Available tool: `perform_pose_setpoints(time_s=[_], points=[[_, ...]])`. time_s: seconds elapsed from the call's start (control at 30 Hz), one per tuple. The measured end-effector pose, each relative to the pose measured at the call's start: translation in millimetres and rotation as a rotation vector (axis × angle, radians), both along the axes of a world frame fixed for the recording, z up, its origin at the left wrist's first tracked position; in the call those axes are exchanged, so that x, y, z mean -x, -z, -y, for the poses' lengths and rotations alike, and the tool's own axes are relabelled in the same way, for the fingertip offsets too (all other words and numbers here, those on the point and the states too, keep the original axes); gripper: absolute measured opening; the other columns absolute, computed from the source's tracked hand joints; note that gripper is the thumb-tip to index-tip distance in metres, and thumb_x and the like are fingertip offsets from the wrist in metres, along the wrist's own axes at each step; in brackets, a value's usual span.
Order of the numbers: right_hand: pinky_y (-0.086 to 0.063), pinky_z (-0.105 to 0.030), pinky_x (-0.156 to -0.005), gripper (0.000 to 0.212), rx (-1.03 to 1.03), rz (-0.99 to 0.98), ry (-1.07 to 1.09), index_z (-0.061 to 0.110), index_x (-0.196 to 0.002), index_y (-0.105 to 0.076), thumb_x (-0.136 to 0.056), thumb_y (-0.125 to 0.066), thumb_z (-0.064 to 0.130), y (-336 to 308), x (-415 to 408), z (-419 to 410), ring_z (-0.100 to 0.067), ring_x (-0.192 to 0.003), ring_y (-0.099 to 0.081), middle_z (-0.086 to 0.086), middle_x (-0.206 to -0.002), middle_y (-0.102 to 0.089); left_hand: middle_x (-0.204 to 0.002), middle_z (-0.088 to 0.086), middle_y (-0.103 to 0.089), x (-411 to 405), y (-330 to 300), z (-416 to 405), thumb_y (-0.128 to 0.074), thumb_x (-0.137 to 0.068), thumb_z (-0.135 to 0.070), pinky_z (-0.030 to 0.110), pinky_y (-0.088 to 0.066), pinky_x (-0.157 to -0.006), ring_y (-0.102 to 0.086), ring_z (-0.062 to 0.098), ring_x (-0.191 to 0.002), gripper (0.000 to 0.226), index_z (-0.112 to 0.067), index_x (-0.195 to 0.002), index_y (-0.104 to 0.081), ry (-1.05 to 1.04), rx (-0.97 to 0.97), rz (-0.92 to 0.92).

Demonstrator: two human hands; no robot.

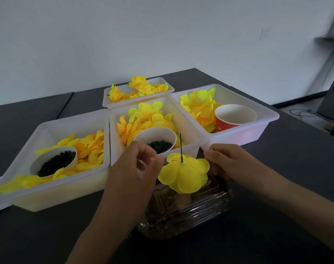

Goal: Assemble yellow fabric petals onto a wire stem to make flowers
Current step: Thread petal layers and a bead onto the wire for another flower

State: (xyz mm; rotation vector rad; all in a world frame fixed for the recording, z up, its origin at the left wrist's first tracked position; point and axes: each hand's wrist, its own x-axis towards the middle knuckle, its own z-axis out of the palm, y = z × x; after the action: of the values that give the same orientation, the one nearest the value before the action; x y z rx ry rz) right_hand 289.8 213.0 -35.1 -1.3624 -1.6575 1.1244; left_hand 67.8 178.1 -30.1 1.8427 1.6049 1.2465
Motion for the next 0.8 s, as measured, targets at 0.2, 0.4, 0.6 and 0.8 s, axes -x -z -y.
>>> perform_pose_setpoints(time_s=[0.2,0.4,0.6,0.8], points=[[-0.037,-0.011,-0.046,0.022,0.016,0.046,0.034,0.009,-0.082,-0.062,-0.097,-0.049,0.017,-1,-15,5,0.001,-0.045,-0.048,0.005,-0.054,-0.056,-0.108,-0.023,-0.059,-31,0,1,-0.048,-0.083,-0.057,0.028,-0.047,-0.088,-0.054,-0.001,-0.107,0.038,-0.038,-0.113,-0.061,0.123,0.022,-0.074],[-0.041,-0.013,-0.048,0.019,0.108,0.102,0.010,0.014,-0.086,-0.064,-0.097,-0.049,0.018,-2,-37,14,-0.002,-0.047,-0.050,0.003,-0.061,-0.060,-0.110,-0.027,-0.054,-43,17,-3,-0.038,-0.083,-0.061,0.038,-0.037,-0.105,-0.048,-0.003,-0.111,0.043,-0.041,-0.117,-0.057,0.118,0.095,-0.137],[-0.036,-0.021,-0.046,0.025,-0.073,0.023,0.102,0.014,-0.076,-0.064,-0.097,-0.050,0.012,-22,-52,-10,-0.005,-0.046,-0.045,0.004,-0.060,-0.055,-0.122,-0.022,-0.056,-43,21,-4,-0.035,-0.084,-0.061,0.040,-0.032,-0.110,-0.045,0.002,-0.120,0.051,-0.038,-0.123,-0.058,0.097,0.106,-0.201],[-0.036,-0.015,-0.062,0.017,-0.598,0.436,0.350,0.016,-0.079,-0.063,-0.087,-0.053,0.006,-45,-50,-114,-0.005,-0.068,-0.055,0.009,-0.075,-0.060,-0.123,-0.028,-0.052,-41,9,-3,-0.033,-0.077,-0.067,0.042,-0.034,-0.108,-0.041,-0.001,-0.128,0.039,-0.055,-0.112,-0.047,0.116,0.008,-0.169]])
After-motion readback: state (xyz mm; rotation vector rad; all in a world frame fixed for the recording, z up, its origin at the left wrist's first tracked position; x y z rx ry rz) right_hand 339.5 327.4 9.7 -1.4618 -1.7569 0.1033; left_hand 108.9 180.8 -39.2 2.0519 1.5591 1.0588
